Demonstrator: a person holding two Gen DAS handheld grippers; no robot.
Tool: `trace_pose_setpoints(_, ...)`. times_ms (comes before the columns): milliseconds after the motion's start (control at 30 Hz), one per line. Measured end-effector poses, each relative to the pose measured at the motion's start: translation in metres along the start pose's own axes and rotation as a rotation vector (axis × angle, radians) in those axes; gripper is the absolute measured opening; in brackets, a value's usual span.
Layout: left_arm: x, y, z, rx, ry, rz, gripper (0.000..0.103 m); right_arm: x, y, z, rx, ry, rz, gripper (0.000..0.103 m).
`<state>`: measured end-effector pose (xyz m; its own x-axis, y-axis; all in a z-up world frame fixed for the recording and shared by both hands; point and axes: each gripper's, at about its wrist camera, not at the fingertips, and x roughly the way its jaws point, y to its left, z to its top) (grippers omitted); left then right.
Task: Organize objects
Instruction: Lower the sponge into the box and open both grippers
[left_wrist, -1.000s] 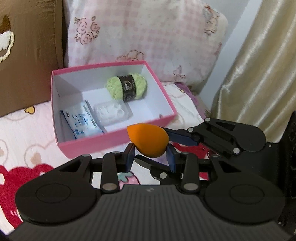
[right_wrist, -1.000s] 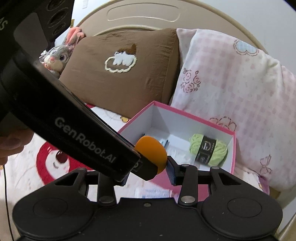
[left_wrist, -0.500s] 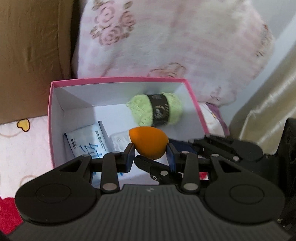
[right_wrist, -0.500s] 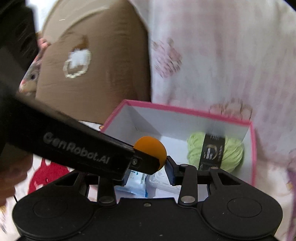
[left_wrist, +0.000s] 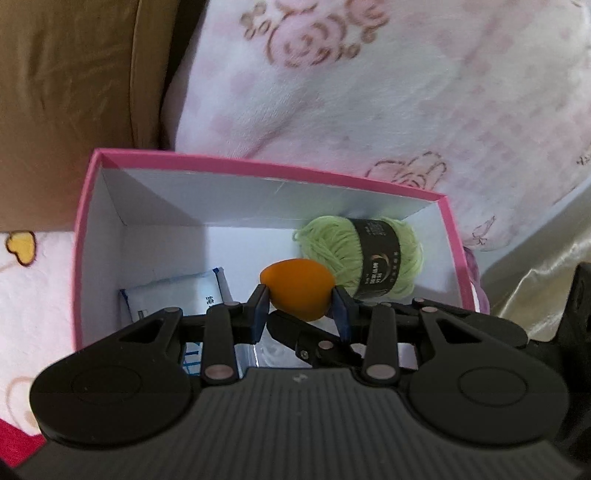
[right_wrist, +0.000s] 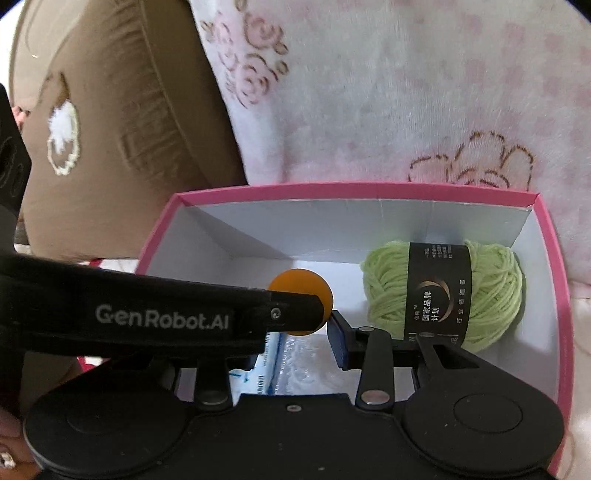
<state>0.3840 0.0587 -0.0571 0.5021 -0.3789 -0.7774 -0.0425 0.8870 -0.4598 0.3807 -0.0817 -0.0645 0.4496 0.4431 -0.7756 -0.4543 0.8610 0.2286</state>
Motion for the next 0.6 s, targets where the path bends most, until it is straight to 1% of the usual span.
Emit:
trace_pose_setpoints(33,0.002,0.002,0.0,-0.002,0.006,0.0,0.037,0.001,0.002,0.0,-0.016,0.007,-0.014,0.044)
trace_pose_setpoints(67,0.003,0.004,-0.001,-0.001,0.006,0.006,0.04,0.001,0.003,-0.001,-0.026,0.006,-0.026,0.044)
trace_pose_setpoints(133,0.002,0.005,-0.002,0.006,0.0,0.016,0.041,-0.001,0.004,-0.003,-0.046,0.003,-0.036,0.044)
trace_pose_setpoints(200,-0.004,0.002,-0.004,0.03,-0.019,0.006,0.041,-0.005,0.004,-0.004,-0.061,-0.007,-0.028,0.044)
trace_pose_setpoints(300,-0.016,-0.001,-0.012,0.059,-0.056,0.006,0.043,-0.018,0.002,-0.009,-0.047,-0.037,-0.012,0.044)
trace_pose_setpoints(500,-0.041,-0.007,-0.032,0.11,-0.061,0.011,0.043,-0.057,0.003,-0.033,-0.059,-0.068,0.031,0.044)
trace_pose_setpoints(600,-0.056,-0.011,-0.042,0.139,-0.063,0.027,0.043,-0.08,0.005,-0.044,-0.078,-0.096,0.051,0.044)
